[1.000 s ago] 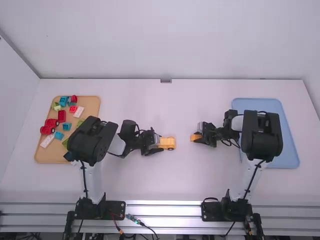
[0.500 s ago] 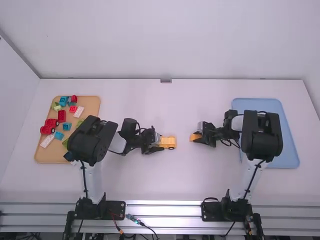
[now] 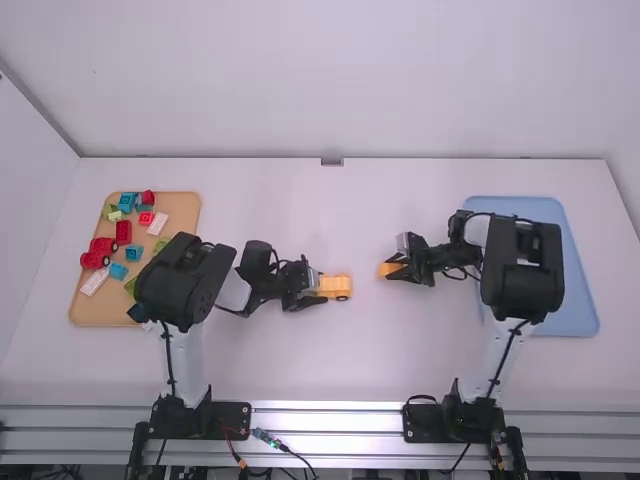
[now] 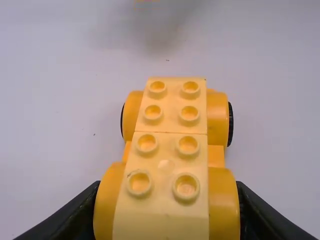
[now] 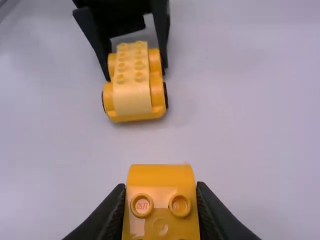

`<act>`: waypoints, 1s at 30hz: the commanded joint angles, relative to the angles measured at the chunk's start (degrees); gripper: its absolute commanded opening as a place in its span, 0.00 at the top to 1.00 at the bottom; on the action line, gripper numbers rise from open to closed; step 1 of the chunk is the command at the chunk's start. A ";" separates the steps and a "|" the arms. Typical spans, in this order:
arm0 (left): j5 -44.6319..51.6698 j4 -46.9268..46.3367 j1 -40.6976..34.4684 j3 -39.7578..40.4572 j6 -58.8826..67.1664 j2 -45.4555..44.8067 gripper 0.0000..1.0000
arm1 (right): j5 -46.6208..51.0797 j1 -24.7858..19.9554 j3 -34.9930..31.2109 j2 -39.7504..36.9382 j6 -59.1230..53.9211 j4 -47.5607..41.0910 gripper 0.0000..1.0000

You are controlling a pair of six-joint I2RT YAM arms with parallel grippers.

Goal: Assemble lego blocks to make yellow taxi

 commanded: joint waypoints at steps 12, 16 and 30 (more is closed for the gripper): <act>-0.58 -5.32 -0.55 2.36 -0.20 0.33 0.48 | -1.42 6.85 3.28 0.80 8.48 6.47 1.00; -0.60 -3.38 -0.55 1.29 -0.22 0.33 0.49 | -0.96 8.25 3.28 0.74 12.31 9.68 1.00; -0.84 0.01 -0.55 -2.10 1.73 0.33 0.54 | 5.18 13.89 0.28 -3.74 23.43 19.50 1.00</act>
